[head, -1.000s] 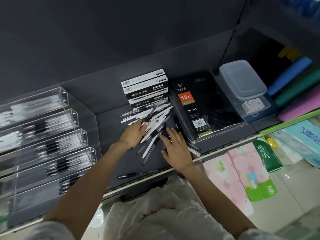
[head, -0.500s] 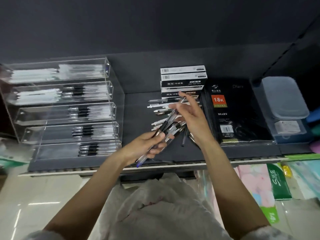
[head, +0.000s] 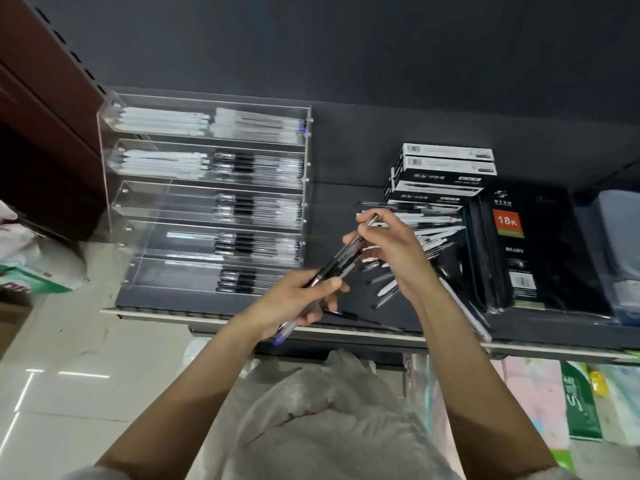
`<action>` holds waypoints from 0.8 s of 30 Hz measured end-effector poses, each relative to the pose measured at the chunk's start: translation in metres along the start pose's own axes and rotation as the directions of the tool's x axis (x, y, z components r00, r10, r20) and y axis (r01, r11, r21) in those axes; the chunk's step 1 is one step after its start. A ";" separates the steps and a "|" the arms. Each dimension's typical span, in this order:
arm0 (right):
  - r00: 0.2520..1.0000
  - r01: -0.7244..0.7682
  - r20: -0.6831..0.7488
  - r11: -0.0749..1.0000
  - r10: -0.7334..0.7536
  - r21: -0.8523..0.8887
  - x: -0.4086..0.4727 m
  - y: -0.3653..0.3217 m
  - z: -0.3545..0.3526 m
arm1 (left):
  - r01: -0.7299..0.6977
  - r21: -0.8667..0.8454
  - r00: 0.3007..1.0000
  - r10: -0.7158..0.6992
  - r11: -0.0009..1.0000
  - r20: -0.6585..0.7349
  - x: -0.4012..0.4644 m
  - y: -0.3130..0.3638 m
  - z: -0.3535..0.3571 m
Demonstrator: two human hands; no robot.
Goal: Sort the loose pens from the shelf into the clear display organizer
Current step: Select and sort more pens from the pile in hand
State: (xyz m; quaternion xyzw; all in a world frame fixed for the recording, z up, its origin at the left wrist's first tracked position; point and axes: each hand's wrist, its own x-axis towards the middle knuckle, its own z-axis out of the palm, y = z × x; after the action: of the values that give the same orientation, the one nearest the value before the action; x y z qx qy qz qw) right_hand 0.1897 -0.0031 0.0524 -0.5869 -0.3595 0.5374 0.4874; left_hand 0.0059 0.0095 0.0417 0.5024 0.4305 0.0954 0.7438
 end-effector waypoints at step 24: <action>0.991 0.124 0.004 0.918 -0.132 -0.377 0.005 -0.011 0.183 | 0.218 -0.352 0.885 -0.032 0.910 0.464 -0.068 -0.016 -0.157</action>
State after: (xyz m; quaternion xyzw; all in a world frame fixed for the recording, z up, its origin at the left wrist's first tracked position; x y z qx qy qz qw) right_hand 0.0121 0.0389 0.0711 -0.6504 -0.4883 0.4193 0.4034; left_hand -0.1561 0.0667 0.0458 0.3210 0.2511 0.0127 0.9131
